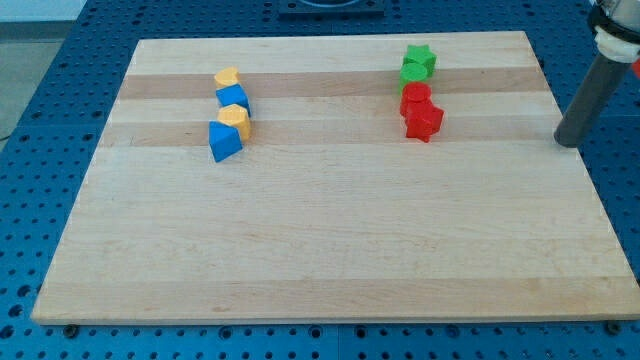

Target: Move your arm closer to the green circle

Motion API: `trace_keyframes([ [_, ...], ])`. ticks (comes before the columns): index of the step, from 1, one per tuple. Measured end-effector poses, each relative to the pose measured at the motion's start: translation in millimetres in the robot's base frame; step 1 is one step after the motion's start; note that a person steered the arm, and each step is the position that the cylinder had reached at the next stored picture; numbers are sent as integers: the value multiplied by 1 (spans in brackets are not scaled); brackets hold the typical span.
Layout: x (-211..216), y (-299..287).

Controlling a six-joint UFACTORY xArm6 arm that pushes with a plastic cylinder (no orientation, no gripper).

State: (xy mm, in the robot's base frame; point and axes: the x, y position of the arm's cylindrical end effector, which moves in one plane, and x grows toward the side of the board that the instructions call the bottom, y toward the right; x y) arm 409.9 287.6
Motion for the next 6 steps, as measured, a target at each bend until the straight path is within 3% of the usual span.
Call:
trace_keyframes([
  [1,-5,0],
  [2,-46,2],
  [4,-171,1],
  [5,-188,-35],
  [6,-169,-80],
])
